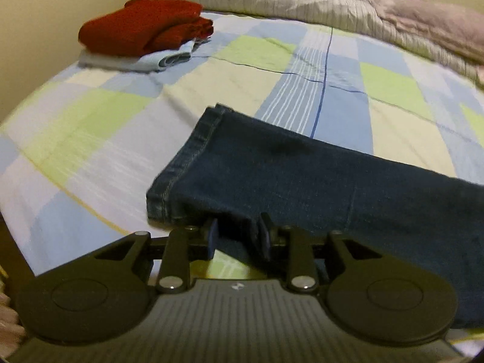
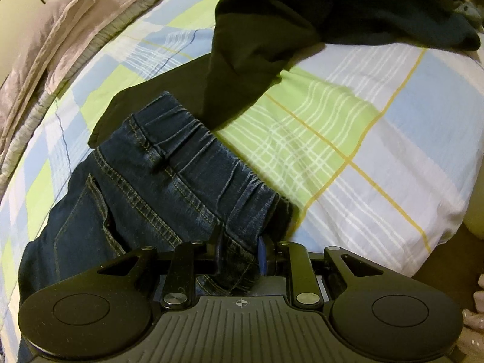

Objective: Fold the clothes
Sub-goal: 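Open both tools and release the folded jeans on the sheet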

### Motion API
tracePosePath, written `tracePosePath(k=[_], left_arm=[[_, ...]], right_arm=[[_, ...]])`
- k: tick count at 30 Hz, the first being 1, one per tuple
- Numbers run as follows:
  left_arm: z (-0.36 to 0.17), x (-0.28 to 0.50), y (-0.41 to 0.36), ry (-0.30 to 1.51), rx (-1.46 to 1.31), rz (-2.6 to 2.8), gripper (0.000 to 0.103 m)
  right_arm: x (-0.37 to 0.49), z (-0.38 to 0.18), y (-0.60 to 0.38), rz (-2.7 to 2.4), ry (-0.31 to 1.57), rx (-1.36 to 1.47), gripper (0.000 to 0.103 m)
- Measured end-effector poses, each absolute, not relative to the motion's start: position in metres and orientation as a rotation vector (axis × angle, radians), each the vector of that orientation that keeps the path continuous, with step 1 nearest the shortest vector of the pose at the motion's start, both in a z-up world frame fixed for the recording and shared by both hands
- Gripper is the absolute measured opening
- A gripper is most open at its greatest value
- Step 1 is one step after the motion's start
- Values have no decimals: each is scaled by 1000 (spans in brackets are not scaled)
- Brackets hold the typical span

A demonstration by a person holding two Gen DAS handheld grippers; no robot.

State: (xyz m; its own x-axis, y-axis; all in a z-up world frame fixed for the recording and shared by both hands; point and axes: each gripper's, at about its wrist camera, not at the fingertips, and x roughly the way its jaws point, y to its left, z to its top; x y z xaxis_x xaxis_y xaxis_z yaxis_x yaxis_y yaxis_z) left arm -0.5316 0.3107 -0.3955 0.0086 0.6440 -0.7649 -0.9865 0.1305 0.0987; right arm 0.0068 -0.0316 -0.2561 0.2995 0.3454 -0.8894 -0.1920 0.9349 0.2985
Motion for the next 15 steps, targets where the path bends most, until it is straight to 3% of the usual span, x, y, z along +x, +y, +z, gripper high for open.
tracePosePath(k=[2,4,5,6,9,15], left_arm=[[-381,-532,309,766,-514,1421,33],[-370,-534,308,754,-481,1525,47],[-367,-536,308,762,-461,1613,46],[-365,-538,309,774,-458,1695,47],[-357,-542,316,786,-508,1859,37],[-324,-440,320,739,-592,1265,36]], right_arm=[[7,-252,-30,368,1211,122,21],[4,-245,-26,369,1192,71,27],[3,-242,-24,367,1181,41,43],[0,-239,-22,362,1164,1,50],[-9,-230,-17,359,1096,-115,51],[6,-208,-19,410,998,-142,51]])
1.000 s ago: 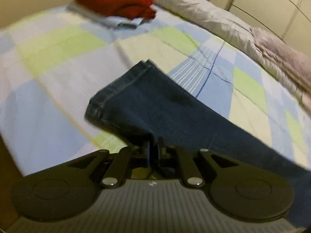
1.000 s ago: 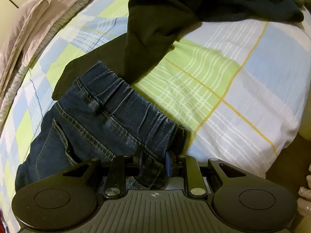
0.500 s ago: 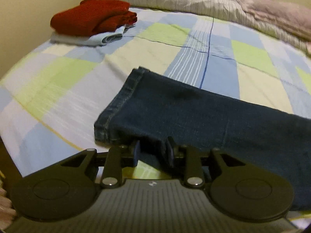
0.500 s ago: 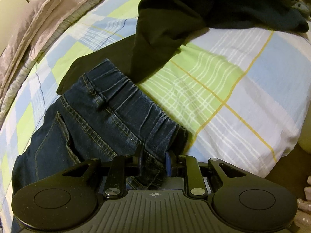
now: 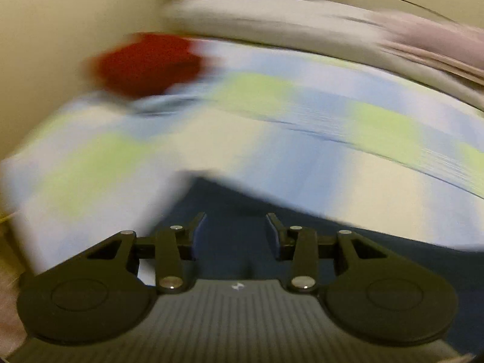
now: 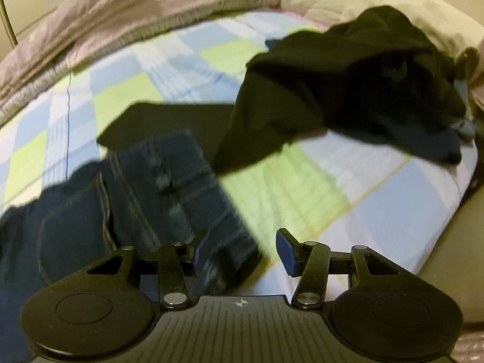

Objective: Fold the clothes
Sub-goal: 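Open both tools and release the folded jeans on the sheet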

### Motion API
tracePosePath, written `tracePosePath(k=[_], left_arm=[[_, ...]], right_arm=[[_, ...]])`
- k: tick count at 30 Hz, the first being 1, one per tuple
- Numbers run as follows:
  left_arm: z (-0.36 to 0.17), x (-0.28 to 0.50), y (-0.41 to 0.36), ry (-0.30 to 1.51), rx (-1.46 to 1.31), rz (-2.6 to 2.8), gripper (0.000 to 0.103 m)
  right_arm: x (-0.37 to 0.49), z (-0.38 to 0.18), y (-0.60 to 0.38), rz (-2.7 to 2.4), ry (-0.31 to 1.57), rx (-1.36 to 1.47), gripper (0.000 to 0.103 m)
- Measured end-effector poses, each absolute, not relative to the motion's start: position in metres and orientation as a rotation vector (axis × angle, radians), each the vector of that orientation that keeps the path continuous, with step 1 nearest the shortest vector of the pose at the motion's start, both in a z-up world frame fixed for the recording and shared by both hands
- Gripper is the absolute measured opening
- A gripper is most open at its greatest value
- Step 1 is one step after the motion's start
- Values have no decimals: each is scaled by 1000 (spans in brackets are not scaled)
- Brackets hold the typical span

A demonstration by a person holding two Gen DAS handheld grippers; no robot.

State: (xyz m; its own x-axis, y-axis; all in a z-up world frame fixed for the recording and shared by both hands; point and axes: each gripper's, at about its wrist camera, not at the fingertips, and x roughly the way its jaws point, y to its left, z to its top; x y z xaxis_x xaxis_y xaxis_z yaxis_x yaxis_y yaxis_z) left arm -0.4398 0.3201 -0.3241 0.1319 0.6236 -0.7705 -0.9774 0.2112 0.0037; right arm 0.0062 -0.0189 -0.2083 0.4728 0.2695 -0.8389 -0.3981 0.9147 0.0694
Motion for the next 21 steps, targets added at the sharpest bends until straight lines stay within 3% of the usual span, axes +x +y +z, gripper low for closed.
tracePosePath(k=[3,6,9,14,15,16,17,18,21], left_arm=[[-321,-362,323,727,-664,880,36],[-319,-282,319,702,-689,609,45],[-327,-214,320,666,-740,443,47],[-359,-128,321,758,-749,304,51],[-366,-112,321,779,-750,278,44],[-373,-103,320,792,-733,269,19],[-381,-100,316,798,-701,273,2],[-388,-98,313,804,-670,278,0],[-412,-91,304,820,-575,291,4]], right_arm=[[30,-205,-15,505,998,-84,51],[58,-212,-4,588,1018,-12,51],[86,-226,9,639,1048,59,53],[114,-258,18,664,1117,161,53],[114,-258,17,682,1116,180,52],[113,-259,16,696,1107,180,44],[112,-258,17,693,1096,141,12],[110,-257,17,687,1082,100,3],[108,-260,12,662,1064,53,2]])
